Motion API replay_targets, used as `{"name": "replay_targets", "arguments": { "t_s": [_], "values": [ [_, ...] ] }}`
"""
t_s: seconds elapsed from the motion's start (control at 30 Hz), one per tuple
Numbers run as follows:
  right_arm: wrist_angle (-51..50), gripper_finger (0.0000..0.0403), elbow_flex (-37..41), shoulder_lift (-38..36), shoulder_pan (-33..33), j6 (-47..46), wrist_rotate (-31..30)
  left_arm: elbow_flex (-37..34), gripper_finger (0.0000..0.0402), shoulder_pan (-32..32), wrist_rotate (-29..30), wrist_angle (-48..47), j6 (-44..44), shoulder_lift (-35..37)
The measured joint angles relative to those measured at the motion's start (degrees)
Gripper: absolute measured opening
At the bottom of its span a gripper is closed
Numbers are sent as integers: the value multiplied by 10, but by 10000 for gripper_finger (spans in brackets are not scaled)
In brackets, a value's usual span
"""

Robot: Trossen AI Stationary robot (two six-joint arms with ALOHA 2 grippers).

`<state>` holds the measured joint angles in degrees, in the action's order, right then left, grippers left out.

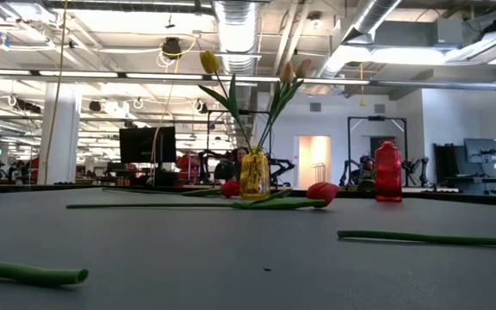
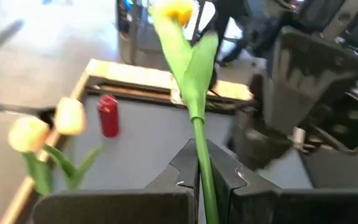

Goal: Sort flowers into vase by color
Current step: Put the yellow flower into the yellow vase

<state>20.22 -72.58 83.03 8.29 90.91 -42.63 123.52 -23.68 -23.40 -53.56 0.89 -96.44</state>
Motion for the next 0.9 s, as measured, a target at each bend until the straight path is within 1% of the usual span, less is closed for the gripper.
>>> {"name": "replay_targets", "arguments": {
  "t_s": [0.07,0.17,0.27,0.33,0.4,0.47,0.53,0.57,0.63,0.7,0.77,0.8,0.9],
  "values": [
    [-11,227,0,0,17,-46,-31,0,0,-3,17,10,9,2],
    [-37,224,0,0,44,-133,-100,0,0,-5,29,38,27,3],
    [-91,223,0,-8,78,-240,-195,0,0,-4,26,69,43,3],
    [-145,223,0,-21,99,-326,-243,0,0,-4,11,88,48,3],
    [-197,223,0,-41,119,-425,-264,0,0,-4,-9,108,54,3],
    [-241,223,0,-69,133,-531,-263,0,0,-4,-34,126,54,6],
    [-279,223,0,-100,142,-634,-233,0,0,-2,-53,148,56,9],
    [-299,223,0,-119,143,-687,-202,0,0,1,-63,158,56,12],
    [-327,223,0,-148,135,-785,-120,0,0,9,-80,172,59,16],
    [-344,223,0,-167,118,-852,-28,0,0,19,-88,183,70,18],
    [-354,223,0,-176,102,-892,51,0,0,29,-89,191,81,18],
    [-356,223,0,-177,95,-899,79,0,0,33,-89,195,83,18],
    [-357,223,0,-177,82,-904,133,0,0,42,-106,213,91,18]
  ]
}}
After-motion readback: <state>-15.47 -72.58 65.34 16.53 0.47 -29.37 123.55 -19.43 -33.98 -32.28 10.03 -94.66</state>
